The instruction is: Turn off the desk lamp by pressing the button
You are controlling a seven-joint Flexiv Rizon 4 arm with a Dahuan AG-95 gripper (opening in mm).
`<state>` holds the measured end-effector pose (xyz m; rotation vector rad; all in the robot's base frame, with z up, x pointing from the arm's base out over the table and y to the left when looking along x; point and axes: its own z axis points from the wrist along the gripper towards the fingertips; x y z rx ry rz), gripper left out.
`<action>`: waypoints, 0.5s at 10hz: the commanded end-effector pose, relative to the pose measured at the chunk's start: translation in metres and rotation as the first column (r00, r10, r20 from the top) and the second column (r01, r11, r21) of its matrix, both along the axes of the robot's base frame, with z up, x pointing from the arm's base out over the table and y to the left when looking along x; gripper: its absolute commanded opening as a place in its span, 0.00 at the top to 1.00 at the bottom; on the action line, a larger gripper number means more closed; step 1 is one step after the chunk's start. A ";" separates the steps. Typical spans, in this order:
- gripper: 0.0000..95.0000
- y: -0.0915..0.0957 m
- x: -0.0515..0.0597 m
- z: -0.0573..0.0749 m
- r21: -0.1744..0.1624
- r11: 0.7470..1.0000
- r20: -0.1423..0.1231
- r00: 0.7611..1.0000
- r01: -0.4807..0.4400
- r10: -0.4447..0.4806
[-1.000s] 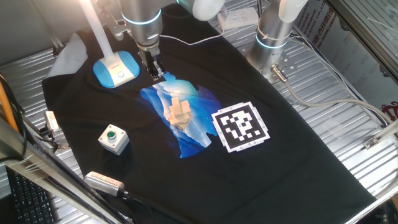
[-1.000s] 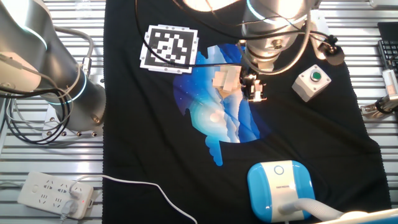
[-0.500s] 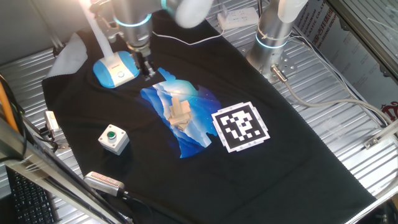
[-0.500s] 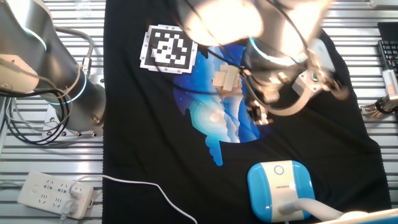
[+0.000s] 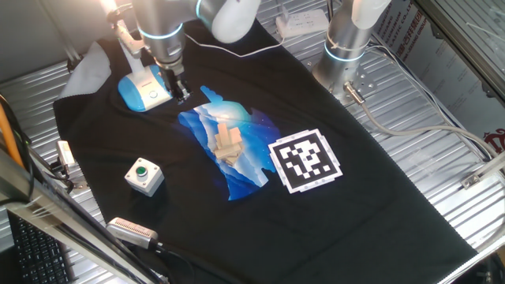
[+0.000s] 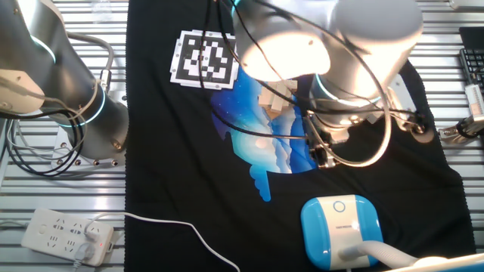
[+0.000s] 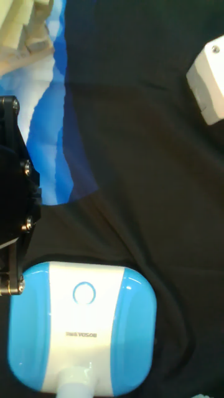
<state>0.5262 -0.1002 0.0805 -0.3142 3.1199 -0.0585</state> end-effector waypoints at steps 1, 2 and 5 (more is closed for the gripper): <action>1.00 -0.006 0.006 -0.010 -0.006 1.000 0.008 1.000 -0.009 0.009; 1.00 -0.009 0.009 -0.014 -0.004 1.000 0.009 1.000 -0.014 0.014; 1.00 -0.016 0.020 -0.016 -0.006 1.000 0.000 1.000 -0.029 0.029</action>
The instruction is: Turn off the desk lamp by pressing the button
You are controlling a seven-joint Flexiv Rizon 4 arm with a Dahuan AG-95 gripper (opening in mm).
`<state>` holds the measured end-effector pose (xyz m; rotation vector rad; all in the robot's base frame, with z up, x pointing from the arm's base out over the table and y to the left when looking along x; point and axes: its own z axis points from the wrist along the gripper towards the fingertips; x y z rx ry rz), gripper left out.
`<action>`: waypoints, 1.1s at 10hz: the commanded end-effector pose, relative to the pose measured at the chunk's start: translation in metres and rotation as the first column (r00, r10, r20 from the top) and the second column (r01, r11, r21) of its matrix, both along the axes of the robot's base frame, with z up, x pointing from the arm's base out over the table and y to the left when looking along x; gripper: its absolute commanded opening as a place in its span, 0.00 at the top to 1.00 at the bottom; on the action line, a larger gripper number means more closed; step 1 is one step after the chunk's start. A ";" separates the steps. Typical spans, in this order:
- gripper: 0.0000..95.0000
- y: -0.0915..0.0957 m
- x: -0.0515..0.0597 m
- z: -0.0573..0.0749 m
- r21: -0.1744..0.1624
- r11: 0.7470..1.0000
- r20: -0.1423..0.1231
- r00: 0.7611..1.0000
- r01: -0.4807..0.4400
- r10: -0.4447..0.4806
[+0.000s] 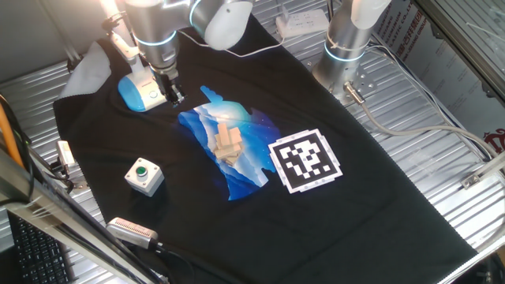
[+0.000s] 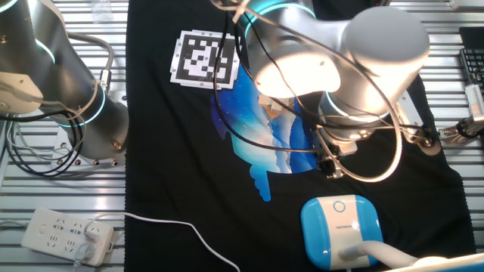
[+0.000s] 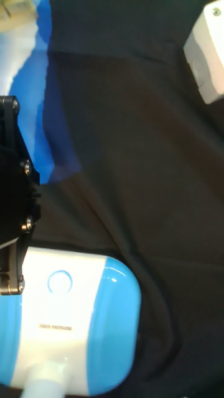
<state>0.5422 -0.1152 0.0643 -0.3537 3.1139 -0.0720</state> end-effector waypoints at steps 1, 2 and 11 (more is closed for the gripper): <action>1.00 -0.004 0.009 0.001 0.000 1.000 -0.005 1.000 -0.007 0.007; 1.00 -0.005 0.011 0.000 0.002 1.000 -0.006 1.000 -0.008 0.008; 1.00 -0.043 0.009 -0.003 -0.009 0.998 -0.015 0.998 -0.057 0.056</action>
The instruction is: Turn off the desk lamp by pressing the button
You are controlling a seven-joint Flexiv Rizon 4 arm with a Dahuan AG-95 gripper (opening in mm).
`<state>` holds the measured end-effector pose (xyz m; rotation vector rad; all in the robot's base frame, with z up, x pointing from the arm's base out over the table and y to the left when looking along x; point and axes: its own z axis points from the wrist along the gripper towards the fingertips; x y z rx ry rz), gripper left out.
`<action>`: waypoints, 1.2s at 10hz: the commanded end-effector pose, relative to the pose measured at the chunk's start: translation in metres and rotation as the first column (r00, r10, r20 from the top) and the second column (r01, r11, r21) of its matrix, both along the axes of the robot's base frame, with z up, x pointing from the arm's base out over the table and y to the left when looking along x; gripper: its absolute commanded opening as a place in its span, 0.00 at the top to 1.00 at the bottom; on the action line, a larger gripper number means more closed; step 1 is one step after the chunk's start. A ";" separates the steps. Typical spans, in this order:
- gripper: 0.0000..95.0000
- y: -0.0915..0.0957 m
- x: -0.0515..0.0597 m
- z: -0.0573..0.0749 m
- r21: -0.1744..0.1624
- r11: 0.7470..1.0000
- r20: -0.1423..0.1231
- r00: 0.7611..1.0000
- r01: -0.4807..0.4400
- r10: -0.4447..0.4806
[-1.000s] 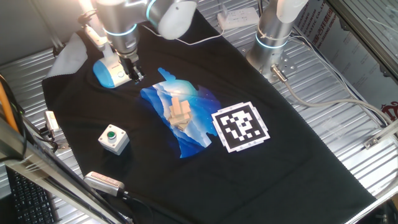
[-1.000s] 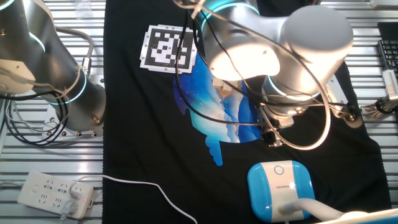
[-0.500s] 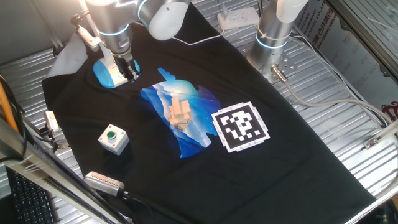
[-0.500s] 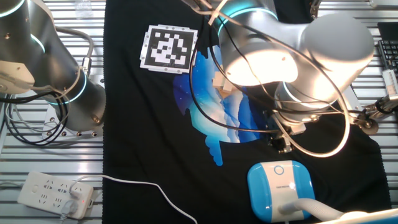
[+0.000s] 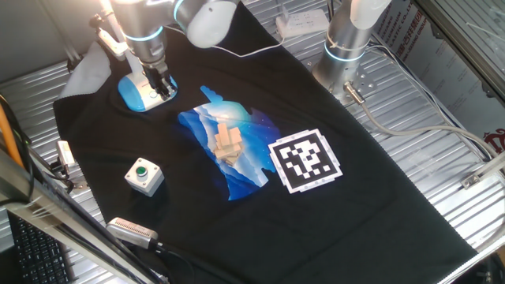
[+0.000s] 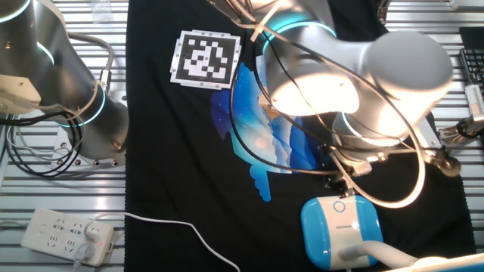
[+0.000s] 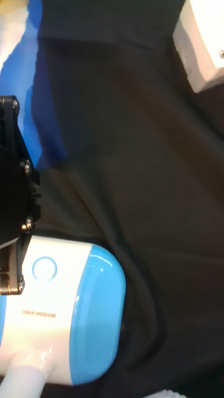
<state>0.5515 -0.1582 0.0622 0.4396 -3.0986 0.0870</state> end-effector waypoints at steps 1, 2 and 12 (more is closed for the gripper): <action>1.00 -0.002 -0.001 -0.001 0.003 1.000 0.004 1.000 -0.004 0.004; 1.00 -0.003 0.000 -0.003 -0.001 1.000 0.004 1.000 -0.008 0.008; 1.00 -0.013 0.007 -0.010 -0.052 0.996 0.007 0.997 -0.076 0.077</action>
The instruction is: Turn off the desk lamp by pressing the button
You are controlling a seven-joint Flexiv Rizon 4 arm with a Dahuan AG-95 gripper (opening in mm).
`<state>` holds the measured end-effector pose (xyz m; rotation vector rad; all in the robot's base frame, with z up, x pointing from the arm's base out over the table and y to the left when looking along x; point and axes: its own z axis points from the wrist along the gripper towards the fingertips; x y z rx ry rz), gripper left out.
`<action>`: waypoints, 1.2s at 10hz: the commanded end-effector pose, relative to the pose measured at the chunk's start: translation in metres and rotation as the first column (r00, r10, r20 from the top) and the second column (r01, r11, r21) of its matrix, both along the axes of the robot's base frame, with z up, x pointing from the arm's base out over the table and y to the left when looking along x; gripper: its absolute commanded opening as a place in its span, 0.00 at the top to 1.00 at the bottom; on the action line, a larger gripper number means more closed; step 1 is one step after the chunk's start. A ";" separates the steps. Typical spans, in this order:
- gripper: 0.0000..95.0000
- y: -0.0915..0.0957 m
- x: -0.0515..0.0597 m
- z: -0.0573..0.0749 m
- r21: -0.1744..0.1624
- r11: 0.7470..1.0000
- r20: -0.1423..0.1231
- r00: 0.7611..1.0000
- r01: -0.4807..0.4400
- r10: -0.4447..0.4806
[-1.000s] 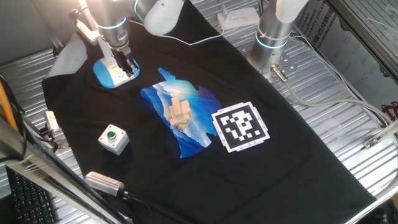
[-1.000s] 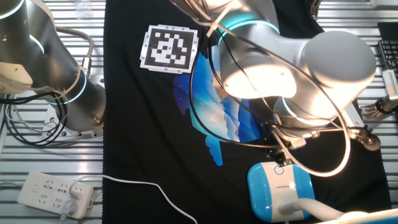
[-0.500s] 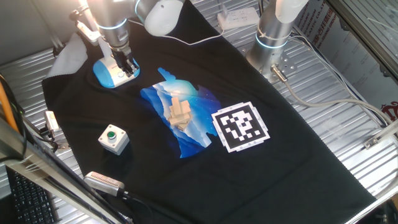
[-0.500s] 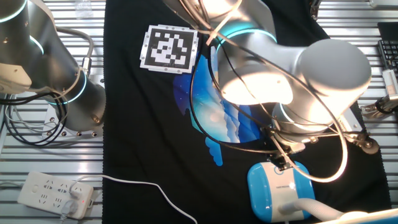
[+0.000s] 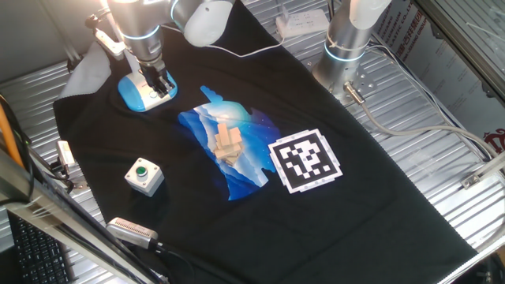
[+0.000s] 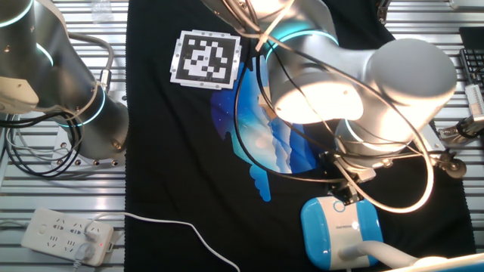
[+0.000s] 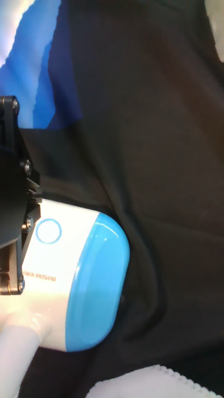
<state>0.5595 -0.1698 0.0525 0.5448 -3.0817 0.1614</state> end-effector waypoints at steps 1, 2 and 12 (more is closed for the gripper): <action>1.00 -0.006 0.000 -0.002 -0.023 0.999 0.003 1.000 -0.030 0.030; 1.00 -0.007 0.000 -0.002 -0.027 0.999 0.003 0.999 -0.035 0.035; 1.00 -0.015 0.015 -0.003 -0.023 0.998 -0.006 0.998 -0.065 0.065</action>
